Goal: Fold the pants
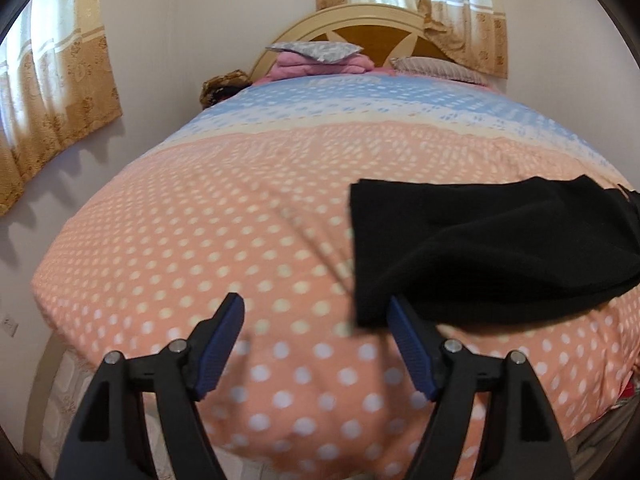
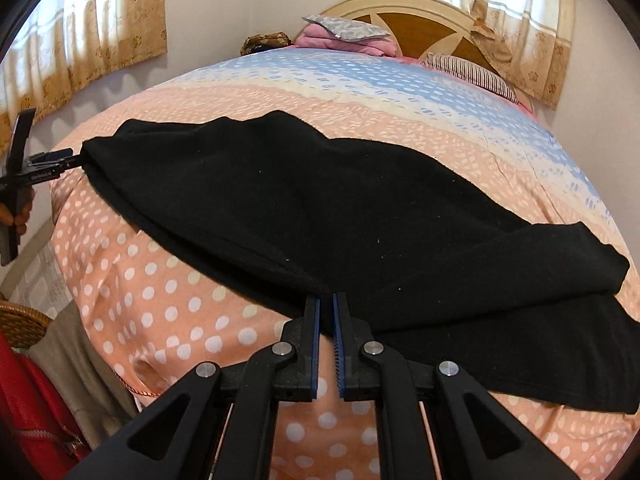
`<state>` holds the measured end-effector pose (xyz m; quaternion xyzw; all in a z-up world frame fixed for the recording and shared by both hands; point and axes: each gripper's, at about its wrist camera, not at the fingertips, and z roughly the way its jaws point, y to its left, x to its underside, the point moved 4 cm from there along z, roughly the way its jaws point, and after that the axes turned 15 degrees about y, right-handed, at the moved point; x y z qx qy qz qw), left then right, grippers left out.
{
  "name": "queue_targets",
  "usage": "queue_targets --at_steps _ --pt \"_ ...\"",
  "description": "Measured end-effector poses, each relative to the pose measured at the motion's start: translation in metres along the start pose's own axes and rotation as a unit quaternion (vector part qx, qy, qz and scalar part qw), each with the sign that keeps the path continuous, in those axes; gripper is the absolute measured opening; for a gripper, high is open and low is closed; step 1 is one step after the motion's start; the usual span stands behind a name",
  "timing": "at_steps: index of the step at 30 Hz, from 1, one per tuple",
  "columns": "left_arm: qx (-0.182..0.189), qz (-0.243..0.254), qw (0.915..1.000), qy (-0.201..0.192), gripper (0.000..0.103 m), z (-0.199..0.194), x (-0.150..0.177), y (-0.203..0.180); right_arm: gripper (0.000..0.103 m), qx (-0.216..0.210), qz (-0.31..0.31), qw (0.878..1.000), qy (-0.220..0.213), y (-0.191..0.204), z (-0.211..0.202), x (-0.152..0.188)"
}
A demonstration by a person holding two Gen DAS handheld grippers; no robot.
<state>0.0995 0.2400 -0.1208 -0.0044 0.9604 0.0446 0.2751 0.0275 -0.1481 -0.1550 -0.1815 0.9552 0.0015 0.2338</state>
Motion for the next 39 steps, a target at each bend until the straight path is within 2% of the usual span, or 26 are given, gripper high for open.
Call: queue_targets --at_steps 6,9,11,13,16,18,21,23,25,26,27,29,30,31,34,36,38,39 --pt "0.014 -0.047 0.9988 -0.010 0.076 -0.023 -0.004 0.019 0.007 -0.006 -0.009 1.000 0.014 0.006 -0.006 0.008" --pt "0.062 -0.062 0.9961 -0.012 0.076 -0.036 -0.006 0.018 0.007 -0.054 0.018 0.998 -0.006 0.003 -0.025 0.001" --pt "0.109 -0.062 0.9921 -0.011 0.076 -0.039 -0.004 0.007 0.007 -0.084 0.029 0.995 -0.047 0.005 -0.043 -0.013" --pt "0.166 -0.053 0.9847 0.003 0.076 -0.031 -0.002 -0.015 0.007 -0.094 0.033 0.992 -0.074 0.013 -0.048 -0.034" --pt "0.227 -0.045 0.9722 0.038 0.076 -0.013 0.000 -0.038 0.007 -0.141 0.036 0.986 -0.084 0.036 -0.033 -0.065" --pt "0.257 -0.053 0.9638 0.049 0.076 -0.003 -0.002 -0.047 0.007 -0.177 0.021 0.981 -0.077 0.061 -0.013 -0.087" --pt "0.279 -0.072 0.9562 0.050 0.076 0.010 -0.010 -0.045 0.007 -0.180 -0.007 0.982 -0.055 0.100 0.020 -0.105" --pt "0.289 -0.098 0.9515 0.041 0.076 0.014 -0.016 -0.038 0.007 -0.186 -0.020 0.982 -0.014 0.121 0.046 -0.103" --pt "0.303 -0.128 0.9440 0.026 0.076 0.016 -0.024 -0.028 0.007 -0.218 -0.029 0.975 0.023 0.133 0.063 -0.091" --pt "0.305 -0.147 0.9410 0.018 0.076 0.018 -0.028 -0.021 0.007 -0.222 -0.033 0.974 0.012 0.135 0.063 -0.084" --pt "0.292 -0.169 0.9414 0.011 0.076 0.019 -0.031 -0.014 0.007 -0.222 -0.036 0.974 0.000 0.136 0.061 -0.079" --pt "0.250 -0.208 0.9456 -0.005 0.076 0.017 -0.030 0.002 0.007 -0.233 -0.035 0.972 0.010 0.136 0.061 -0.077" --pt "0.219 -0.221 0.9502 -0.011 0.076 0.015 -0.028 0.009 0.007 -0.236 -0.034 0.971 0.013 0.136 0.061 -0.076" --pt "0.184 -0.222 0.9576 0.001 0.076 0.016 -0.026 0.012 0.008 -0.239 -0.035 0.970 0.017 0.135 0.061 -0.076" --pt "0.070 -0.192 0.9778 0.045 0.074 0.019 -0.015 0.014 0.008 -0.237 -0.056 0.970 0.025 0.137 0.061 -0.076" --pt "0.017 -0.175 0.9833 0.047 0.074 0.015 -0.011 0.013 0.007 -0.242 -0.067 0.967 0.034 0.141 0.062 -0.073" --pt "-0.033 -0.159 0.9863 0.030 0.074 0.007 -0.016 0.011 0.007 -0.254 -0.088 0.961 0.068 0.146 0.068 -0.064" --pt "-0.039 -0.152 0.9875 0.018 0.074 0.001 -0.021 0.009 0.007 -0.249 -0.090 0.963 0.058 0.146 0.065 -0.063"
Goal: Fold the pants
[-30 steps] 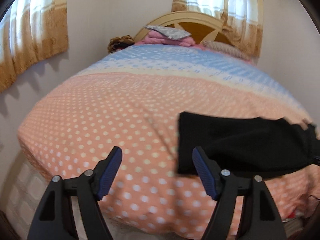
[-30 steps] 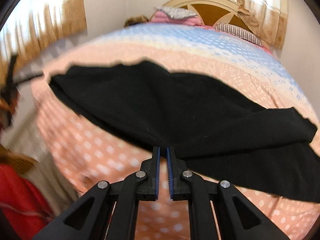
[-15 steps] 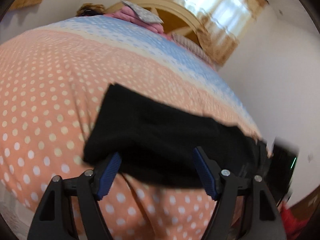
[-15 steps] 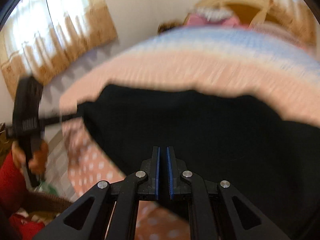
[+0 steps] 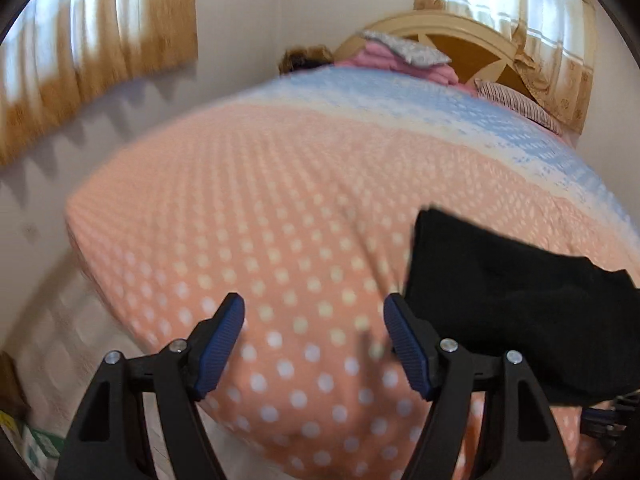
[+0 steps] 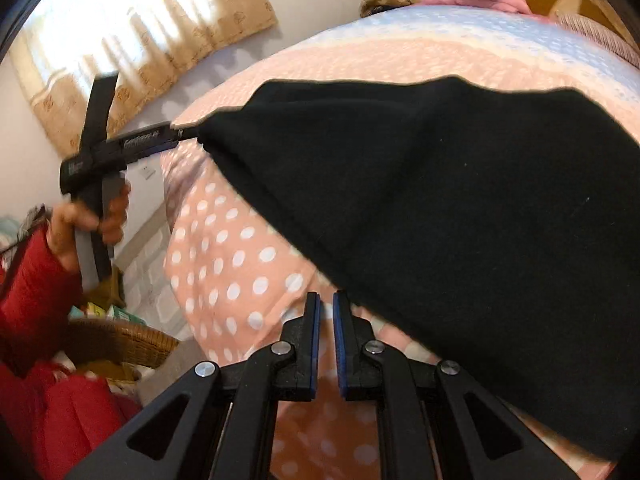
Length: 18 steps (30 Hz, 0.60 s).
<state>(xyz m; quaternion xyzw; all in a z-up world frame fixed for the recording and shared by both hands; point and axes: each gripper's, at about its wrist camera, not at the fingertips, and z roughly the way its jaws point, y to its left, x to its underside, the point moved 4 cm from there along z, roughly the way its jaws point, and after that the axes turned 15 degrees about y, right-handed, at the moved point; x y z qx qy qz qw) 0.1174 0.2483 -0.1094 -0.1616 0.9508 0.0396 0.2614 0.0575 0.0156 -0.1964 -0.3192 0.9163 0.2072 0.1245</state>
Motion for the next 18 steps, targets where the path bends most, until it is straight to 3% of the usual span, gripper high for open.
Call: queue_targets --at_steps 1,3,5,8,10,12,15,16,18 --pt "0.010 0.012 0.9997 -0.018 0.074 -0.010 -0.006 -0.009 0.007 0.002 0.003 1.000 -0.004 0.001 -0.003 0.001" --pt "0.029 0.033 0.9979 -0.048 0.076 -0.022 -0.015 -0.024 0.007 -0.037 0.019 0.999 -0.021 0.001 -0.012 -0.002" --pt "0.048 0.060 0.9944 -0.073 0.076 -0.029 -0.025 -0.045 0.007 -0.058 0.035 0.996 -0.064 -0.002 -0.031 -0.011" --pt "0.062 0.084 0.9915 -0.078 0.076 -0.019 -0.038 -0.068 0.007 -0.048 0.048 0.992 -0.109 -0.011 -0.049 -0.033" --pt "0.051 0.093 0.9929 -0.053 0.076 0.002 -0.035 -0.079 0.007 -0.029 0.062 0.991 -0.119 -0.016 -0.048 -0.050" --pt "0.036 0.107 0.9932 -0.030 0.076 0.013 -0.019 -0.078 0.007 -0.032 0.071 0.991 -0.109 -0.021 -0.035 -0.059" --pt "0.012 0.121 0.9926 0.000 0.077 0.029 0.023 -0.065 0.008 -0.052 0.070 0.996 -0.037 -0.021 0.002 -0.048" --pt "0.025 0.114 0.9929 -0.023 0.078 0.021 0.032 -0.057 0.008 -0.047 0.059 0.995 -0.063 -0.018 -0.002 -0.041" --pt "0.015 0.100 0.9945 -0.029 0.097 0.014 0.035 -0.044 0.008 -0.058 0.045 0.996 -0.059 -0.015 -0.003 -0.036"
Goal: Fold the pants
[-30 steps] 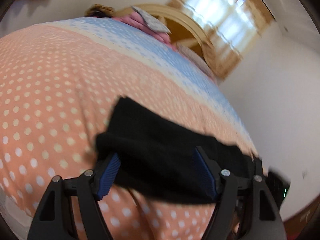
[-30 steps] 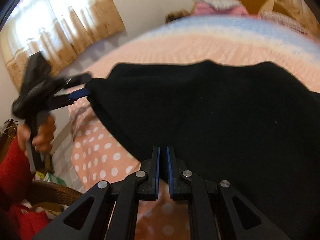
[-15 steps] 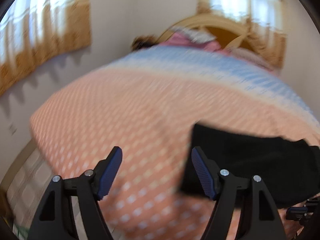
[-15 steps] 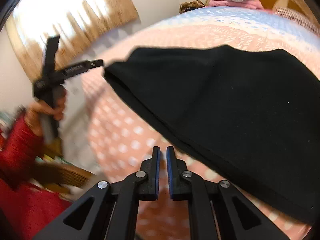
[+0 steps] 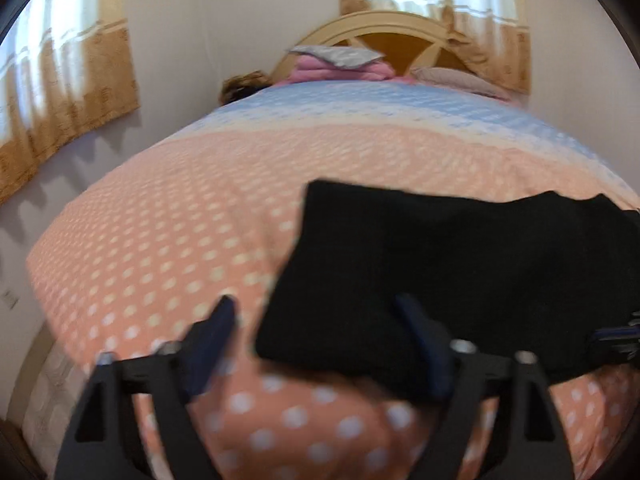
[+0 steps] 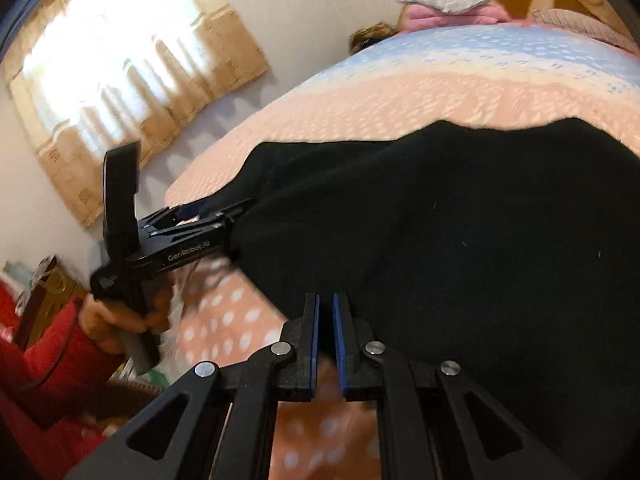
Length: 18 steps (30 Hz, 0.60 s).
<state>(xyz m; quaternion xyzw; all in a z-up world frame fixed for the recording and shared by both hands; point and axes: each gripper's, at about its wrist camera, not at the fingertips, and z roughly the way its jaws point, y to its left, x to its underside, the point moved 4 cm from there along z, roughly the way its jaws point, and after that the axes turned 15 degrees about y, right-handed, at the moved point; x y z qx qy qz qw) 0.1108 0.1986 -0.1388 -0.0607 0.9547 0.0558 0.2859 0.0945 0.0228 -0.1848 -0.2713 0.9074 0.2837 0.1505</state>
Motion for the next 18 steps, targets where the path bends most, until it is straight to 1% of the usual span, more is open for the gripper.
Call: queue_targets --at_steps 2,3,4,6,7,8,9,10,11,12,13,15,16,17,18 --pt "0.005 -0.011 0.9999 0.010 0.097 -0.002 -0.009 0.007 0.008 -0.033 0.019 0.999 0.015 -0.008 -0.009 -0.005" --pt "0.004 -0.014 0.9998 0.010 0.097 -0.005 -0.014 0.007 0.008 -0.050 0.029 0.998 0.016 -0.013 -0.015 -0.009" --pt "-0.004 -0.017 0.9998 0.000 0.097 -0.013 -0.021 0.006 0.008 -0.058 0.034 0.998 0.008 -0.016 -0.025 -0.015" --pt "-0.013 -0.012 0.9994 -0.028 0.096 -0.026 -0.032 -0.002 0.008 -0.048 0.030 0.998 -0.028 -0.026 -0.057 -0.031" --pt "-0.007 -0.007 0.9991 -0.040 0.096 -0.033 -0.037 -0.008 0.009 -0.042 0.029 0.998 -0.046 -0.033 -0.073 -0.040" --pt "0.003 -0.005 0.9990 -0.045 0.096 -0.031 -0.042 -0.012 0.013 -0.032 0.033 0.997 -0.065 -0.045 -0.089 -0.051" --pt "0.018 -0.003 0.9987 -0.048 0.096 -0.033 -0.046 -0.019 0.031 -0.023 0.037 0.996 -0.078 -0.053 -0.101 -0.056" --pt "0.038 0.000 0.9980 -0.051 0.096 -0.034 -0.049 -0.028 0.062 -0.011 0.043 0.995 -0.089 -0.064 -0.110 -0.064" --pt "0.057 0.007 0.9969 -0.054 0.096 -0.034 -0.050 -0.039 0.076 -0.002 0.053 0.994 -0.100 -0.079 -0.121 -0.072" --pt "0.064 0.016 0.9964 -0.054 0.096 -0.030 -0.053 -0.047 0.082 0.000 0.059 0.992 -0.109 -0.089 -0.129 -0.076" --pt "0.061 0.022 0.9967 -0.050 0.096 -0.026 -0.051 -0.054 0.082 0.001 0.070 0.992 -0.108 -0.103 -0.129 -0.086" --pt "0.060 0.027 0.9975 -0.024 0.096 -0.007 -0.042 -0.067 0.082 0.004 0.080 0.994 -0.081 -0.119 -0.122 -0.090" --pt "0.061 0.028 0.9977 -0.002 0.096 0.002 -0.037 -0.068 0.082 0.012 0.080 0.995 -0.062 -0.125 -0.112 -0.095" --pt "0.063 0.028 0.9974 0.021 0.096 0.012 -0.027 -0.068 0.082 0.017 0.079 0.995 -0.052 -0.124 -0.100 -0.099" --pt "0.061 0.033 0.9974 0.016 0.096 0.012 -0.022 -0.069 0.082 0.017 0.079 0.996 -0.043 -0.127 -0.095 -0.095"
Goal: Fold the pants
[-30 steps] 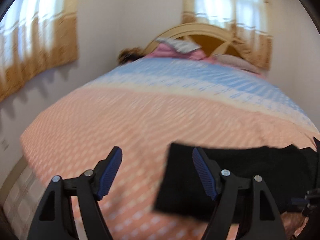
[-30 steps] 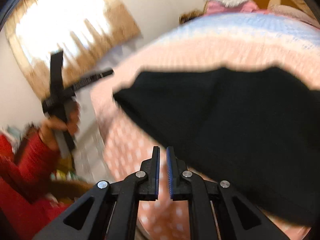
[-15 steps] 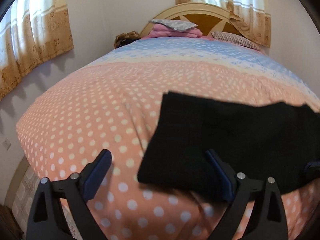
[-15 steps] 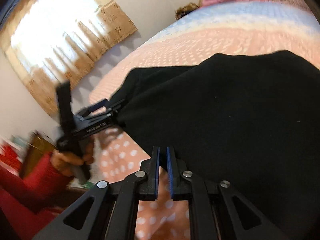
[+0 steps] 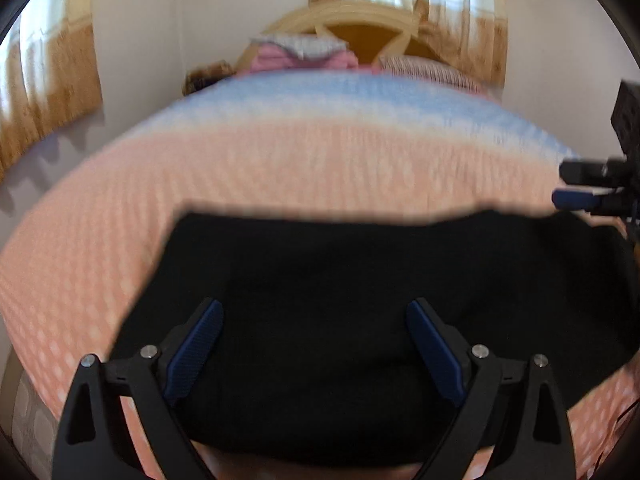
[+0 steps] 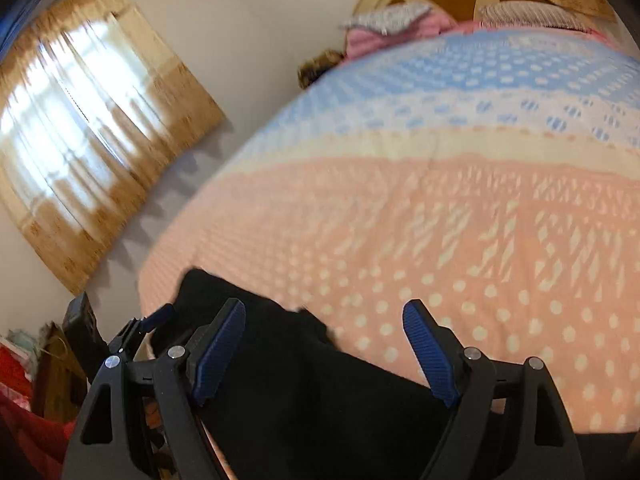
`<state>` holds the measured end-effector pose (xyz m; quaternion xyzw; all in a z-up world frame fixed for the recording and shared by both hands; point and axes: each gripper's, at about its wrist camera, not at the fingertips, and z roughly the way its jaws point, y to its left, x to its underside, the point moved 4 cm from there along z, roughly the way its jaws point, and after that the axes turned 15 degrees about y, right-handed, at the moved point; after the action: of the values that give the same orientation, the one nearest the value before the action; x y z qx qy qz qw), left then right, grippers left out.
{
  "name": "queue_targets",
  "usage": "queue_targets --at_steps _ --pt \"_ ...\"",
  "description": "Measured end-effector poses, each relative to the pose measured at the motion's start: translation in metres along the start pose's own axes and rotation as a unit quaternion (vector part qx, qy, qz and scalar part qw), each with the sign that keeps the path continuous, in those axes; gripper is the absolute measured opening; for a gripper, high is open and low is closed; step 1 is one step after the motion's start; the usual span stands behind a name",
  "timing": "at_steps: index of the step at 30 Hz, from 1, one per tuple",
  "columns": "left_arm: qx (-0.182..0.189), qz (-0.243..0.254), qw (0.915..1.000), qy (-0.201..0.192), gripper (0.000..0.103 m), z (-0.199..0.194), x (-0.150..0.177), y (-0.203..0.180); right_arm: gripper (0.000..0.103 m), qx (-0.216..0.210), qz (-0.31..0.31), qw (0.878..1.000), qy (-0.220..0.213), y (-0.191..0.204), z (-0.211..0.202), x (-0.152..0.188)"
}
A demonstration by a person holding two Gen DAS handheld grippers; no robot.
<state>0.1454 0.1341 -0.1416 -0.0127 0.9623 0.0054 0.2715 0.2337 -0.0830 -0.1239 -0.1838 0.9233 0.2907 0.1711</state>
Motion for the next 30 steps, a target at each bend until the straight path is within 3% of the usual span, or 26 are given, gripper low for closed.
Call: queue_targets --at_steps 3,6,10,13,15,17,21,25,26,28,30 --pt "-0.003 0.022 0.9997 -0.014 0.096 -0.009 0.010 -0.005 0.082 -0.034 0.000 0.999 0.040 0.005 0.020 0.024" --pt "0.020 0.010 0.9997 -0.011 0.096 -0.010 0.011 0.001 0.082 -0.003 -0.053 0.997 0.060 0.025 0.024 0.045" --pt "0.000 0.015 0.9996 -0.024 0.100 -0.006 0.014 -0.009 0.082 -0.004 -0.070 0.993 0.094 0.026 0.032 0.064" --pt "-0.002 0.012 0.9996 -0.026 0.101 -0.004 0.013 -0.010 0.082 -0.036 -0.052 0.994 0.093 0.025 0.032 0.057" --pt "0.000 0.013 0.9996 -0.025 0.102 -0.002 0.013 -0.009 0.082 -0.100 -0.020 0.990 0.101 0.025 0.041 0.041" --pt "0.001 0.013 0.9996 -0.025 0.102 -0.002 0.012 -0.010 0.082 -0.167 0.003 0.977 0.129 0.026 0.060 0.028" --pt "-0.001 0.017 0.9994 -0.029 0.102 0.000 0.013 -0.012 0.082 -0.195 0.002 0.971 0.139 0.040 0.084 0.007" --pt "0.005 0.018 0.9995 -0.027 0.102 0.000 0.014 -0.012 0.081 -0.185 0.030 0.975 0.122 0.026 0.092 -0.020" --pt "0.006 0.019 0.9994 -0.027 0.102 0.001 0.015 -0.012 0.079 -0.203 0.047 0.970 0.121 0.016 0.092 -0.027" --pt "0.009 0.022 0.9993 -0.030 0.102 0.001 0.016 -0.012 0.064 -0.230 0.077 0.961 0.130 0.000 0.093 -0.031" --pt "0.010 0.023 0.9992 -0.032 0.103 0.000 0.016 -0.013 0.059 -0.249 0.083 0.954 0.147 -0.009 0.090 -0.029"
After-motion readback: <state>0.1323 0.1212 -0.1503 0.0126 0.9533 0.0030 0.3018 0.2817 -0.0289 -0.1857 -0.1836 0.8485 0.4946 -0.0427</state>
